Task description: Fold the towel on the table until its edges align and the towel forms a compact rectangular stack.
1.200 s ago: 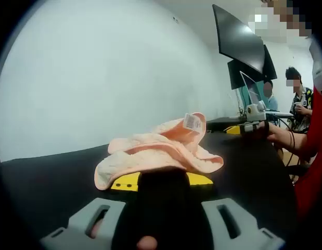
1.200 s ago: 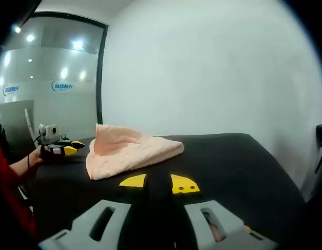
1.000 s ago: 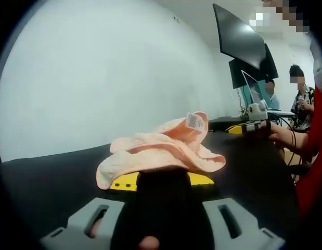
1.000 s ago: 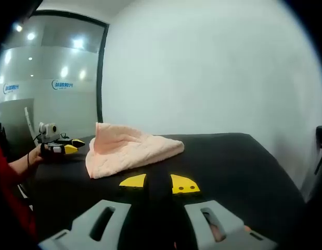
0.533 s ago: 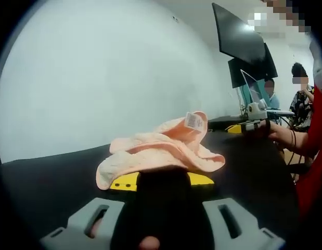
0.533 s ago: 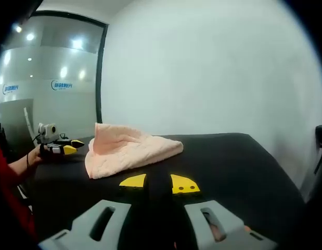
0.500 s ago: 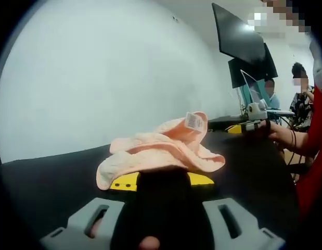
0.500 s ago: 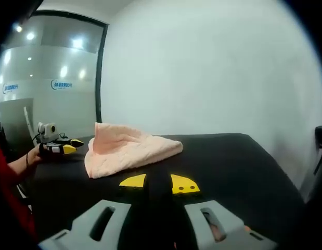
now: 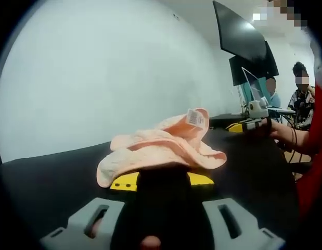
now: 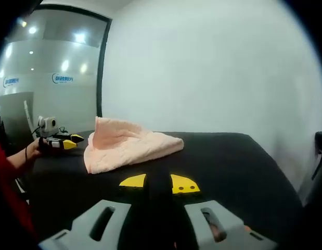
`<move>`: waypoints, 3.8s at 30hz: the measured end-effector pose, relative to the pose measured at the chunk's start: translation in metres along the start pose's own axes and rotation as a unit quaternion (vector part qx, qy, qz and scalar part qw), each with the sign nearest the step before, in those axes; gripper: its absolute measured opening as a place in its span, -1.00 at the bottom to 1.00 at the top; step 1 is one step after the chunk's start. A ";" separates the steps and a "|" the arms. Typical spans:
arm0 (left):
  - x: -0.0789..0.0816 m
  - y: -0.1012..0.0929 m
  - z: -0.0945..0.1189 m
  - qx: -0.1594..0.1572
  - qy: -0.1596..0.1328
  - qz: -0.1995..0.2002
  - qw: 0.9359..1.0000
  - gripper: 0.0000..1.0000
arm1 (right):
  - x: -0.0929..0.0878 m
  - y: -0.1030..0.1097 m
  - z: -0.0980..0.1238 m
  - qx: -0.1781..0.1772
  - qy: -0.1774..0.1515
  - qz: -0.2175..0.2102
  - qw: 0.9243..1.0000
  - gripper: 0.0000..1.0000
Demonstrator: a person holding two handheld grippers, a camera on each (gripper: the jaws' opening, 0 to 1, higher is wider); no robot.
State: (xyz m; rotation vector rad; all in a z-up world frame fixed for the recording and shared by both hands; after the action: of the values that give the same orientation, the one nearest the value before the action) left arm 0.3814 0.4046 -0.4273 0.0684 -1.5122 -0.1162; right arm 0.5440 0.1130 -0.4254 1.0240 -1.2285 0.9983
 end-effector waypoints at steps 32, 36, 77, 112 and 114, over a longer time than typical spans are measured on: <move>-0.002 0.003 0.001 0.001 0.003 0.006 1.000 -0.37 | 0.075 0.107 -0.123 0.072 -0.018 0.138 0.988 -0.75; -0.003 0.004 0.000 0.001 0.006 0.007 1.000 -0.37 | 0.075 0.112 -0.136 0.063 0.002 0.168 0.984 -0.76; -0.005 0.004 0.000 0.003 0.010 0.000 1.000 -0.37 | 0.125 -0.081 0.098 -0.343 -0.016 0.150 0.927 -1.00; -0.016 0.054 -0.062 0.113 0.117 -0.356 0.920 -0.53 | 0.021 -0.075 0.057 -0.299 0.007 0.086 0.950 -0.57; 0.000 0.040 -0.065 0.085 0.071 -0.336 0.935 -0.94 | 0.022 -0.076 0.056 -0.298 0.006 0.086 0.951 -0.57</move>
State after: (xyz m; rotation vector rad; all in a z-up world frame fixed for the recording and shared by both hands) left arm 0.4480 0.4427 -0.4267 0.7215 -1.2963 -0.5174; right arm 0.6051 0.0406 -0.4053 0.4422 -1.5026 0.6871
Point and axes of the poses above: the point that each gripper's makers call its tool centre point, and the gripper's own axes: z roughly backward along the fingers, y roughly to its left, x roughly out of its top, the point moved 2 cm from there along z, roughly backward along the fingers, and after that the axes turned 15 degrees about x, right-handed, at the moved point
